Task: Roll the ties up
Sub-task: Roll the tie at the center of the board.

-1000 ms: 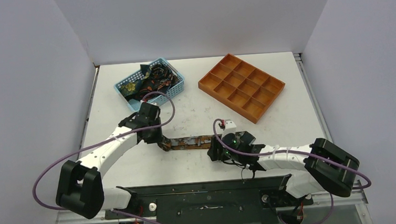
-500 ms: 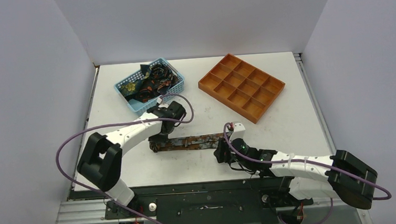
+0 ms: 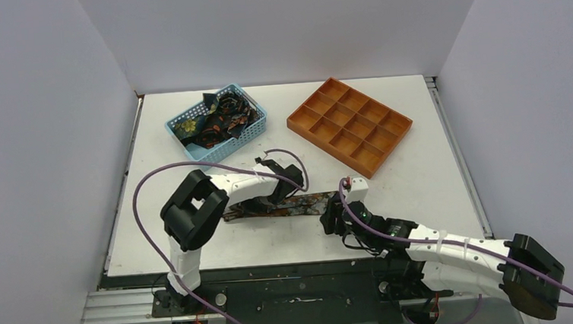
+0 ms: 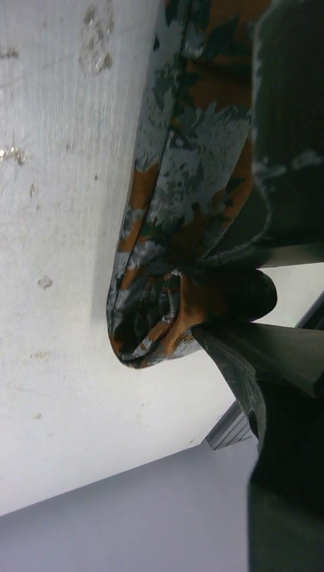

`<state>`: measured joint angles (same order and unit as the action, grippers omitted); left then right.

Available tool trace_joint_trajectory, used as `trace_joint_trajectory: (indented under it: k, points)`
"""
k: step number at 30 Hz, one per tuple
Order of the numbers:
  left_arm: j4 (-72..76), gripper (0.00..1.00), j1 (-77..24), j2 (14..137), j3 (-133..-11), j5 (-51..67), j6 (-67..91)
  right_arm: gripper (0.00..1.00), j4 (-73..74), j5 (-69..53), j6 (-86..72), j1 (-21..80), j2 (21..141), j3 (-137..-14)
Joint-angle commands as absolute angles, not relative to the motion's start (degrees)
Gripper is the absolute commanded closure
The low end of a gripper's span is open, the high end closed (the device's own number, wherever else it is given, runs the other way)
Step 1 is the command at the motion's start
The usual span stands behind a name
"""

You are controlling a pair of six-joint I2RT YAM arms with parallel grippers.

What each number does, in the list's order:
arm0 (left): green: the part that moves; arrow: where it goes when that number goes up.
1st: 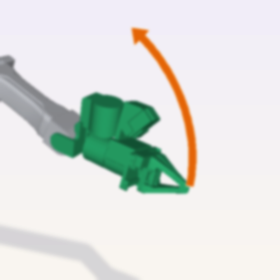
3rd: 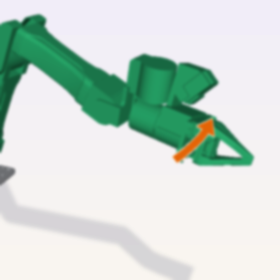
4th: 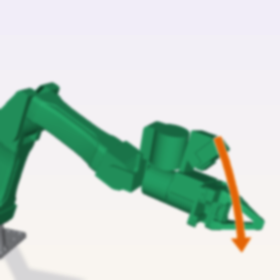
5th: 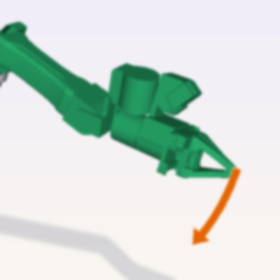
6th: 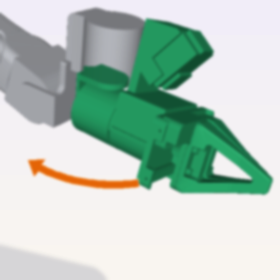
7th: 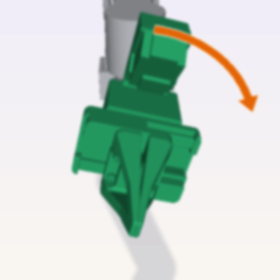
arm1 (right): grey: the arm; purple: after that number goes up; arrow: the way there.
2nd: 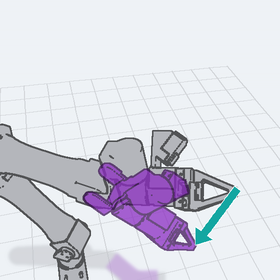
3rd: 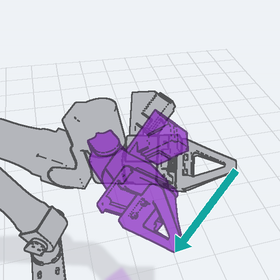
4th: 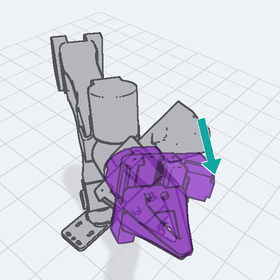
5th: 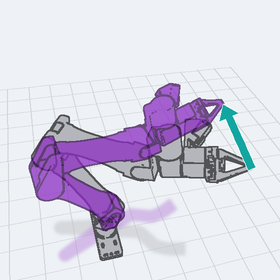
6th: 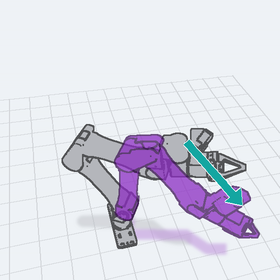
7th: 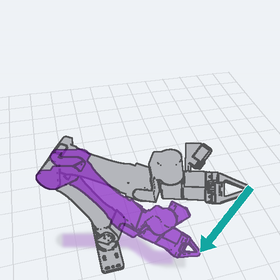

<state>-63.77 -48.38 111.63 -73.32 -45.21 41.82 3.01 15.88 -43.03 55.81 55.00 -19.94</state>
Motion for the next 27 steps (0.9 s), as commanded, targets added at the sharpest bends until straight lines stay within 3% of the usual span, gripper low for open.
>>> trace_joint_trajectory:
  k: [1,7,14,24,27]
  points:
    - [-61.9,0.66,-50.0,113.7,-75.7,-41.8,45.2,0.46,5.4,18.6,-42.6,55.4,51.9,-19.7]
    - [-59.3,0.46,-50.7,112.7,-75.2,-37.8,44.9,0.45,6.2,19.0,-42.7,55.3,50.8,-19.3]
    - [-56.8,0.33,-50.8,106.9,-74.2,-34.0,44.1,0.45,5.4,18.3,-43.2,55.3,50.9,-19.2]
    - [-57.2,0.29,-50.7,101.5,-75.4,-32.1,42.5,0.44,2.8,16.3,-42.7,55.2,52.7,-20.4]
    - [-57.3,0.29,-50.6,97.6,-75.1,-31.8,42.2,0.39,1.2,13.3,-42.1,55.1,53.6,-21.0]
